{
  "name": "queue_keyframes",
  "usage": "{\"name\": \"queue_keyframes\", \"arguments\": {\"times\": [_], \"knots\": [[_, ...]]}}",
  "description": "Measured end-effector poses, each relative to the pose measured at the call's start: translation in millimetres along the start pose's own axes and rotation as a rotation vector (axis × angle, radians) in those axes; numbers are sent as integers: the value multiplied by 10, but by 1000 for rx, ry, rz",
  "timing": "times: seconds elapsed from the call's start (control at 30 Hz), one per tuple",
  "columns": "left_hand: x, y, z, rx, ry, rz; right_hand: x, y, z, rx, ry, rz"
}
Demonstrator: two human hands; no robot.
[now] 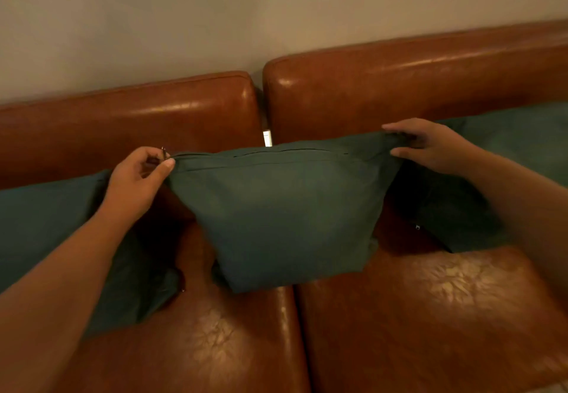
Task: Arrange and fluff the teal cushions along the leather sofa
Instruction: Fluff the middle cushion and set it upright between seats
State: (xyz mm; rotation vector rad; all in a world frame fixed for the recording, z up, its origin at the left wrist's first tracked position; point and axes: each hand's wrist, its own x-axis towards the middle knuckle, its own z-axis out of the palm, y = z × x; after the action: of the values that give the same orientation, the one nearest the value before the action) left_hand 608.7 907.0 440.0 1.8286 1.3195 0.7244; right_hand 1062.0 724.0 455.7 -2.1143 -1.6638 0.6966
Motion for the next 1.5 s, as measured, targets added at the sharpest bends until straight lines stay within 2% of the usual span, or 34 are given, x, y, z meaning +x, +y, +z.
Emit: {"name": "queue_keyframes", "arguments": {"times": [0.03,0.13,0.23,0.3,0.43,0.53,0.6,0.63,0.7,0.77,0.87,1.2,1.5], "knots": [[21,16,-33,37,-42,8,51,-3,-41,-146,-58,-16],[66,53,-88,119,-112,40,173,-26,-90,-355,-178,2],[76,23,-141,240,-104,88,249,-94,-100,-471,-175,-97],[76,-22,-184,316,-41,112,306,-92,-111,-448,-50,-158],[54,-94,-110,409,117,143,374,-14,163,-400,166,-105],[-108,-52,133,440,281,96,167,-42,624,-219,440,43],[-307,105,369,406,386,56,-100,-208,973,-102,624,42],[-425,225,519,402,398,73,-241,-354,1142,-65,659,26],[-685,449,884,461,305,192,-448,-645,1455,-44,636,-25],[-945,554,1251,625,125,351,-519,-901,1652,-132,563,-87],[-1075,394,1519,837,-6,438,-439,-1073,1782,-310,473,-107],[-386,90,1653,987,130,433,295,-1065,1792,-503,473,-46],[-148,-49,1764,1001,157,435,555,-1017,1844,-549,499,-27]]}}
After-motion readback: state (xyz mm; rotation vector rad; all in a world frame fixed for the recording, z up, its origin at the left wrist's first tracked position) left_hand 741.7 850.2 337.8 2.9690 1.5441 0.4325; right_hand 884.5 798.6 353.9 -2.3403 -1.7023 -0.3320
